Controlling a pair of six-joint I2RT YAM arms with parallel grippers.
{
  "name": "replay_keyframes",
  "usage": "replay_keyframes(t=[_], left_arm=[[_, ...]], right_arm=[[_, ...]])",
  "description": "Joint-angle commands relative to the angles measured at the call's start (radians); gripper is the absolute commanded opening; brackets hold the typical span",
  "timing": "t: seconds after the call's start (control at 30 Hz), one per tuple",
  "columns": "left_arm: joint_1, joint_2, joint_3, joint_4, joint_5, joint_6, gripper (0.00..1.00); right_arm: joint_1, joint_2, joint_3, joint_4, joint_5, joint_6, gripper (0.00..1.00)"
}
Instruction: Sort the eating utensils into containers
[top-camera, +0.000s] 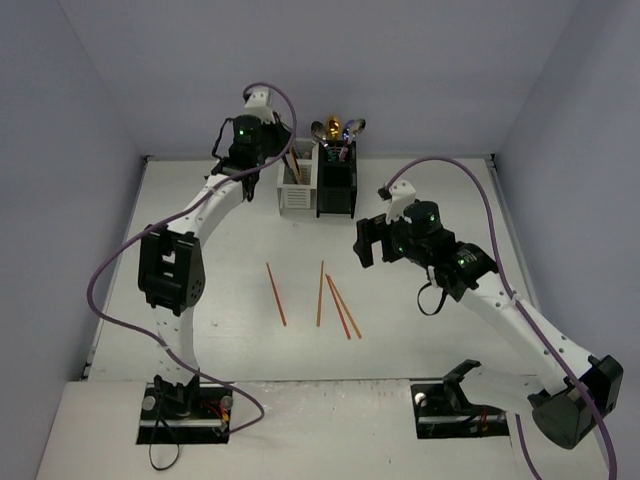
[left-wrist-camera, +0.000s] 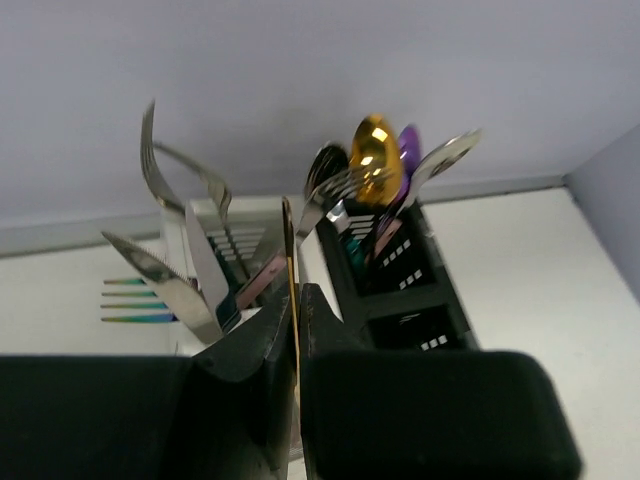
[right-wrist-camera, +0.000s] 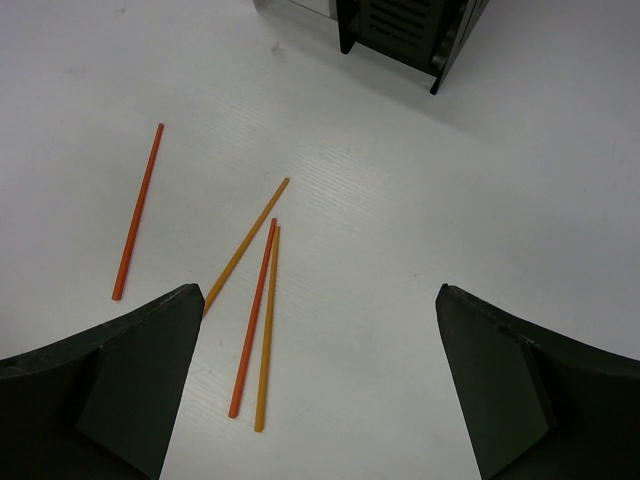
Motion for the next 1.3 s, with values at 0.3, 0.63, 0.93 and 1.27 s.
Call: replay_keyframes(t=[0.3, 0.63, 0.93, 1.27], left_arm=[[0.003, 0.013, -0.032, 0.174, 0.003, 0.046, 0.19], [-0.004, -0.235, -0.242, 0.113, -0.162, 0.065, 0.63], [-0.176, -0.466, -0.372, -0.467, -0.464, -0.039, 0.64], [-0.315, -0.447, -0.641, -0.683, -0.433, -0.428, 0.64]], right_arm=[[-0.005, -0.011, -0.05, 0.028, -0.014, 0.039, 1.0], [-0.007, -0.038, -0.051, 0.013, 0.025, 0.058, 1.0], [-0.014, -0.065, -0.051, -0.045, 0.138, 0.103, 1.0], [-0.02, -0.075, -0.078, -0.084, 0.169, 0.141, 1.0]])
